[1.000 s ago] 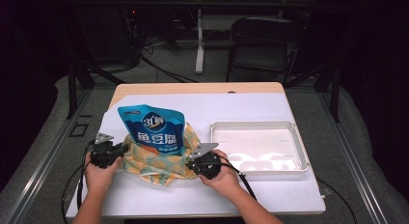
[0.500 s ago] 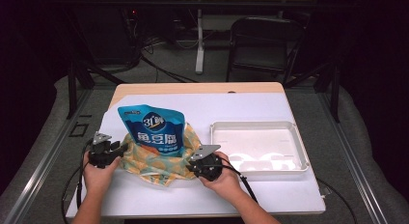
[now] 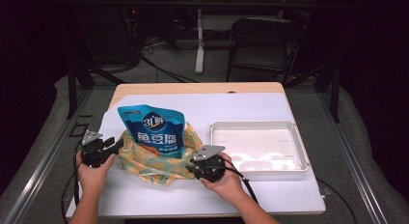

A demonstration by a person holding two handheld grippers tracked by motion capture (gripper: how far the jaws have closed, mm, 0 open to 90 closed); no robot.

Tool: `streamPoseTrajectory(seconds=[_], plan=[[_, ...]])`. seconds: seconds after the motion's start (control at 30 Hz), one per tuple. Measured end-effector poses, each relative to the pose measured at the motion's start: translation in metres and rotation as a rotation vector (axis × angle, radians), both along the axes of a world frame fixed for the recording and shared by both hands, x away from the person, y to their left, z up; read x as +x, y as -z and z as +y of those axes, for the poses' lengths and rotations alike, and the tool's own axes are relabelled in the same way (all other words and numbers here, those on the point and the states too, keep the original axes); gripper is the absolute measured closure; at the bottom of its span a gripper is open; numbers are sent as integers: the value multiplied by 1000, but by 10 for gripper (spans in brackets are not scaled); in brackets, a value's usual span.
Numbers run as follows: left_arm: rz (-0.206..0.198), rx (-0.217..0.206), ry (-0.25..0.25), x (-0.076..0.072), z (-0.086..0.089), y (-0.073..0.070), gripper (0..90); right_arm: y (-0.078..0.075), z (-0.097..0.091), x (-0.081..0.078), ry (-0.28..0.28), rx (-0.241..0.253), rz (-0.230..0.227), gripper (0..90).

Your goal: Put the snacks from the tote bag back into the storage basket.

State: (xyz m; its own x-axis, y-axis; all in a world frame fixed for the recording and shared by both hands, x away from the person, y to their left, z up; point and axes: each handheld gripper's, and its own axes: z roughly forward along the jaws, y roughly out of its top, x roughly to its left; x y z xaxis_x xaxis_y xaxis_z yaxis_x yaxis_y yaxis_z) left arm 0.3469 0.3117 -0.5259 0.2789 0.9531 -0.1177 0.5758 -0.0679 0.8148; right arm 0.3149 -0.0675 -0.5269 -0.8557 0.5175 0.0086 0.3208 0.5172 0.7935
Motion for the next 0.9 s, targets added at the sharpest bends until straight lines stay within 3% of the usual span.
streamPoseTrajectory(seconds=[0.2,0.57,0.9], plan=[[-40,-2,22,-4,-1,-12,558,-4,-3,-2,7,17,-11,653],[-74,2,48,-12,-3,-33,502,-15,-10,-4,27,59,-43,619],[-130,52,80,-22,-10,-55,469,-27,-13,-10,27,89,-83,605]])
